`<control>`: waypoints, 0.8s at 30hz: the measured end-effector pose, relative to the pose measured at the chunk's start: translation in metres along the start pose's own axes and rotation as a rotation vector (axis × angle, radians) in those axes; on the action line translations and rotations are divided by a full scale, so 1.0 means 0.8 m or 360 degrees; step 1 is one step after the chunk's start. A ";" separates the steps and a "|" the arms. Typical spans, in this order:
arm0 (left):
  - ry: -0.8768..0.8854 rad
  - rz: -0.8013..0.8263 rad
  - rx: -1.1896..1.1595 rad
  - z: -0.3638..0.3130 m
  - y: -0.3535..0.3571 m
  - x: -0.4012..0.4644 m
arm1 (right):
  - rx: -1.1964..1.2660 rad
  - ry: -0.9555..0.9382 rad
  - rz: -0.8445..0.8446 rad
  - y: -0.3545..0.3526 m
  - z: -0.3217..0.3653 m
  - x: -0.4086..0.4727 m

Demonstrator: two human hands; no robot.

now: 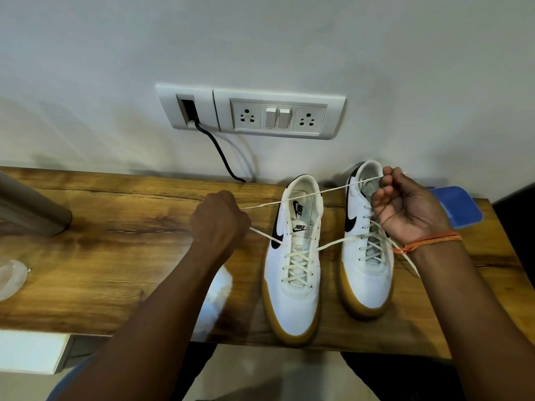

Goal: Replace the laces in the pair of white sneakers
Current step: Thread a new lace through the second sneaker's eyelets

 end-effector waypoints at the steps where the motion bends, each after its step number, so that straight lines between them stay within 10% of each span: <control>1: -0.0018 0.0011 -0.0052 0.000 -0.001 0.001 | -0.0067 -0.0001 0.0016 0.001 -0.001 -0.001; 12: -0.0240 0.0044 -0.0031 0.032 -0.019 0.027 | -0.1326 0.0055 0.0621 0.030 -0.037 -0.028; 24: 0.0468 0.0971 -0.0897 -0.061 0.033 -0.022 | -0.1830 0.0055 0.0856 0.036 -0.065 -0.028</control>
Point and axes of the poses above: each hand's wrist, its own x-axis towards the middle knuckle, its own y-axis out of the palm, z = x × y, the point moved 2 cm from there along x, towards the middle knuckle, and after that the axes turned 8 degrees about -x, right-handed, at the moved point
